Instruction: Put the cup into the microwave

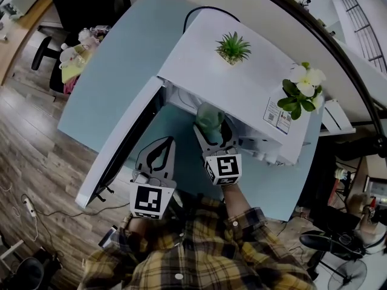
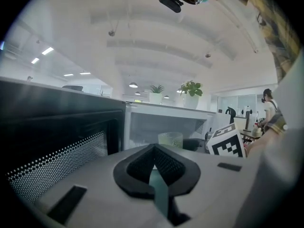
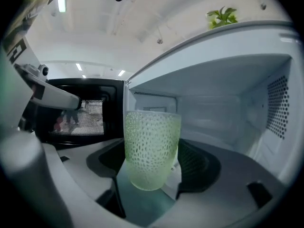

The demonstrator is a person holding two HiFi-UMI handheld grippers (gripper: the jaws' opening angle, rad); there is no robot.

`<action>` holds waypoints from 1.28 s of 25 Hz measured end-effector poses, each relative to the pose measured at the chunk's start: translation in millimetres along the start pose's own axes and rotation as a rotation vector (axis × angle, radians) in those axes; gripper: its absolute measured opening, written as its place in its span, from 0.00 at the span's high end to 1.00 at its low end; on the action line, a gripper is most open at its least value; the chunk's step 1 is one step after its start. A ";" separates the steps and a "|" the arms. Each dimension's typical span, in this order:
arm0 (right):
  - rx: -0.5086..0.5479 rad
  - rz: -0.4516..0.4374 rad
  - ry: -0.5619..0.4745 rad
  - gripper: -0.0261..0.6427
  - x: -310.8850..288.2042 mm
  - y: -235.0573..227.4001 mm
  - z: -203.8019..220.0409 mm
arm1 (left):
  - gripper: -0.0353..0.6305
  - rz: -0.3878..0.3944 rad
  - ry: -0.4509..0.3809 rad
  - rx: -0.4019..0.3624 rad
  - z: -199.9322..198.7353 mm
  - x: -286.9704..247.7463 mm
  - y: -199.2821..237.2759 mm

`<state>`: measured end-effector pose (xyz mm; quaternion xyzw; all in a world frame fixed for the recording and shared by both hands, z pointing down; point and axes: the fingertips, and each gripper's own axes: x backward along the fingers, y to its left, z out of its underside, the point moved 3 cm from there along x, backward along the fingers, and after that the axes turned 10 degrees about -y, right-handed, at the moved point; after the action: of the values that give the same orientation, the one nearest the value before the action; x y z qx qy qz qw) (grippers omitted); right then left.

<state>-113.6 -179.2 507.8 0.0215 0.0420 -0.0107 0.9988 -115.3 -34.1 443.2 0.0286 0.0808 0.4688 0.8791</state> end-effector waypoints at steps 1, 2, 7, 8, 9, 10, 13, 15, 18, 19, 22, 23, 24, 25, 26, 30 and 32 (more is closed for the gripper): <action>0.001 0.007 -0.001 0.44 -1.9 -0.5 1.1 | 0.96 0.003 -0.002 0.000 0.7 0.0 -0.1; 0.001 0.013 -0.001 0.44 -3.5 -0.7 2.2 | 0.96 0.006 -0.003 0.000 1.2 0.2 -0.2; -0.001 0.053 -0.015 0.44 -8.8 -5.1 4.3 | 0.96 0.010 0.001 0.005 3.1 2.4 -0.8; 0.001 0.060 -0.018 0.44 -10.0 -6.2 4.5 | 0.96 0.008 0.002 0.009 4.2 2.9 -0.7; 0.002 0.066 -0.020 0.44 -11.2 -7.2 4.7 | 0.96 0.006 0.002 0.012 5.3 3.5 -0.4; 0.003 0.072 -0.022 0.44 -12.5 -8.1 4.8 | 0.96 0.004 0.003 0.015 6.2 4.1 0.2; 0.008 0.091 -0.023 0.44 -16.2 -10.1 6.0 | 0.96 -0.002 0.003 0.020 7.6 5.7 2.5; 0.009 0.106 -0.018 0.44 -18.2 -12.1 8.0 | 0.96 -0.005 0.000 0.024 7.8 6.5 3.6; 0.010 0.123 -0.015 0.45 -20.4 -14.4 9.9 | 0.96 -0.005 -0.004 0.029 7.8 7.0 3.5; 0.011 0.127 -0.014 0.44 -21.3 -14.7 10.0 | 0.96 -0.004 -0.006 0.030 7.6 7.1 3.3; 0.008 0.145 -0.010 0.45 -25.6 -16.2 10.2 | 0.96 0.001 -0.013 0.030 6.5 6.9 2.6; 0.005 0.154 -0.009 0.45 -27.3 -17.3 10.3 | 0.96 0.003 -0.015 0.029 6.2 6.7 2.4; 0.001 0.162 -0.007 0.44 -29.1 -18.6 10.4 | 0.96 0.005 -0.016 0.028 6.0 6.7 2.1; -0.003 0.170 -0.007 0.45 -30.8 -19.9 10.6 | 0.96 0.007 -0.017 0.027 6.0 6.7 1.8; -0.004 0.178 -0.006 0.45 -32.5 -21.2 10.8 | 0.96 0.007 -0.018 0.027 6.2 6.9 1.6; 0.000 0.203 0.001 0.44 -38.2 -25.1 11.1 | 0.96 0.008 -0.021 0.024 6.3 7.2 2.1; 0.002 0.214 0.002 0.45 -39.6 -26.4 11.2 | 0.96 0.011 -0.022 0.015 5.6 7.3 2.6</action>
<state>-152.7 -205.3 521.2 0.0268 0.0403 0.0961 0.9942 -112.5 -26.5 448.2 0.0410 0.0744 0.4727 0.8771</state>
